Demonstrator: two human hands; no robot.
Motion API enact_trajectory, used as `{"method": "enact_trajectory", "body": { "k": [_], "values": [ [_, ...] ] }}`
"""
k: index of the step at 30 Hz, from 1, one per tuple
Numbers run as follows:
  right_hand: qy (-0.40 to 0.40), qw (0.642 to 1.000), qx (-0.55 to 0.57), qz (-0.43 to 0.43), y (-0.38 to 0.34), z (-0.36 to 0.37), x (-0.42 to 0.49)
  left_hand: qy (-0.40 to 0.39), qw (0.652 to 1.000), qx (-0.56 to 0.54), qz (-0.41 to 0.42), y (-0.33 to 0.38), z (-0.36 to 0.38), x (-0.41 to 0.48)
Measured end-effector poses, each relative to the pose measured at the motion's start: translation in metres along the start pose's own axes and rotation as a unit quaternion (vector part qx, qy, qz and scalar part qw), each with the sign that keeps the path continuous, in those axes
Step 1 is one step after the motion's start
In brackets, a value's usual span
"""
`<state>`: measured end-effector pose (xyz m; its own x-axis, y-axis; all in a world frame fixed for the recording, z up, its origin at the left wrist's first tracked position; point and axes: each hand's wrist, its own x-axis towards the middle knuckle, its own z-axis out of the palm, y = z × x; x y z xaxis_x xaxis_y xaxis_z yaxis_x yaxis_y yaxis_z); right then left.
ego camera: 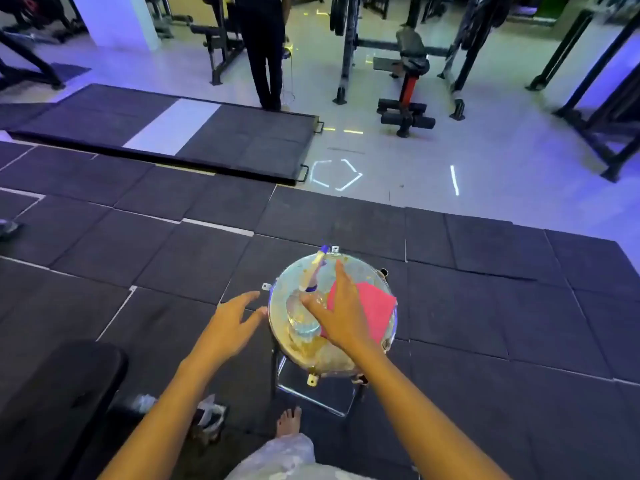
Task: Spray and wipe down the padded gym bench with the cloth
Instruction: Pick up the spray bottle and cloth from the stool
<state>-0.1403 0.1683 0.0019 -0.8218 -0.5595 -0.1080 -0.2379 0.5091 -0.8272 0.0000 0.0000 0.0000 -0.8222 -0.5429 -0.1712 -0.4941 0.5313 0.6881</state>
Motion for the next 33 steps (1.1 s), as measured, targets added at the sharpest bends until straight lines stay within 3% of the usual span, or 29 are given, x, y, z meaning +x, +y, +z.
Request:
{"method": "enact_trajectory", "body": {
  "k": [6, 10, 17, 25, 29, 33],
  "values": [
    [0.004, 0.999, 0.027, 0.033, -0.005, 0.034, 0.043, -0.027, 0.997, -0.06, -0.031, -0.019, -0.014, 0.057],
    [0.035, 0.999, 0.018, 0.007, -0.002, 0.042, 0.058, -0.055, 0.994, -0.073, -0.055, -0.023, -0.018, 0.074],
    [0.065, 0.992, 0.105, 0.016, -0.002, 0.04, 0.064, -0.064, 0.994, -0.076, -0.053, -0.001, -0.006, 0.088],
    [0.15, 0.968, 0.2, -0.011, 0.007, -0.034, 0.045, -0.074, 0.986, -0.094, -0.118, 0.035, 0.044, 0.09],
    [0.209, 0.962, 0.175, -0.032, 0.027, -0.077, 0.026, -0.114, 0.975, -0.101, -0.159, 0.053, 0.086, 0.091],
    [0.254, 0.957, 0.141, -0.002, 0.054, -0.107, 0.003, -0.139, 0.964, -0.121, -0.193, 0.07, 0.126, 0.088]
  ]
}}
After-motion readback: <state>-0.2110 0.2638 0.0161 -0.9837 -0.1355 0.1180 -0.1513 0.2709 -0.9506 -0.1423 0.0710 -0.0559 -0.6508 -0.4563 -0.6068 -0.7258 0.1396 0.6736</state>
